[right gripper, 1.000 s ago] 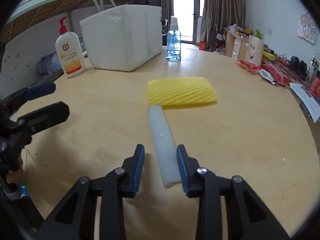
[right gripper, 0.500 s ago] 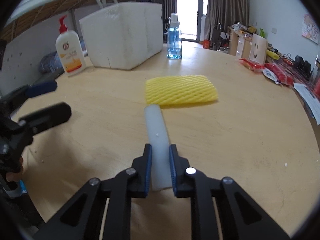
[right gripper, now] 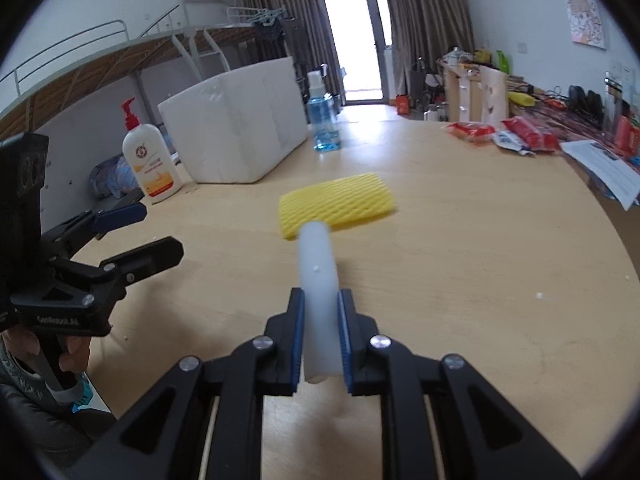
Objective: Organize soft objects
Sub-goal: 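Lift the white foam strip with the right gripper while the left gripper approaches the yellow sponge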
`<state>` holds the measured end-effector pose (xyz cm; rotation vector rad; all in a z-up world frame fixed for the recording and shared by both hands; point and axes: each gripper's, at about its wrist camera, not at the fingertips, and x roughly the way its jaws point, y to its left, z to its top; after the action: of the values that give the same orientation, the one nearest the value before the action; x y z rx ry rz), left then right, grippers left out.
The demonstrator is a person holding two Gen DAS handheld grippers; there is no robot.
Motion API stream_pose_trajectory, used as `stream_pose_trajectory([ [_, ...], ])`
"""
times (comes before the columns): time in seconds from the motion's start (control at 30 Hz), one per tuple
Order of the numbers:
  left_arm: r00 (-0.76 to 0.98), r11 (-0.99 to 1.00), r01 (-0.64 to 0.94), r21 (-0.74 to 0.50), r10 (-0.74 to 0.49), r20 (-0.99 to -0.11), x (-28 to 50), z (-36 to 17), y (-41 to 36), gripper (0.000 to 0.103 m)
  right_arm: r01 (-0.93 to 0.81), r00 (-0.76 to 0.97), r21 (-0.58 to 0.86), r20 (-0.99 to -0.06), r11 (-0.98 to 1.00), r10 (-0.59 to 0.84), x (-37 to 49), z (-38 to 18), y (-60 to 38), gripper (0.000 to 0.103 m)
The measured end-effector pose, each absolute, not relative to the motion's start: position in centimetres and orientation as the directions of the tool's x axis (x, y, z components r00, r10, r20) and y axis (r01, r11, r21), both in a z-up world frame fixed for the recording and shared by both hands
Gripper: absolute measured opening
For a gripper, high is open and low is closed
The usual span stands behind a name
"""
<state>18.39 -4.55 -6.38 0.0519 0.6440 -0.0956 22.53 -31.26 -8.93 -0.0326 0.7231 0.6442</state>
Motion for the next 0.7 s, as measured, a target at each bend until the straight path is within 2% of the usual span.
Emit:
stream_pose_trajectory([
  [0.7, 0.771, 0.983, 0.183, 0.031, -0.124, -0.625, 23.1, -6.7, -8.0, 0.102, -0.469, 0.635, 0.238, -0.578, 0.850, 0.512, 21.5, -8.8, -36.6, 0.019],
])
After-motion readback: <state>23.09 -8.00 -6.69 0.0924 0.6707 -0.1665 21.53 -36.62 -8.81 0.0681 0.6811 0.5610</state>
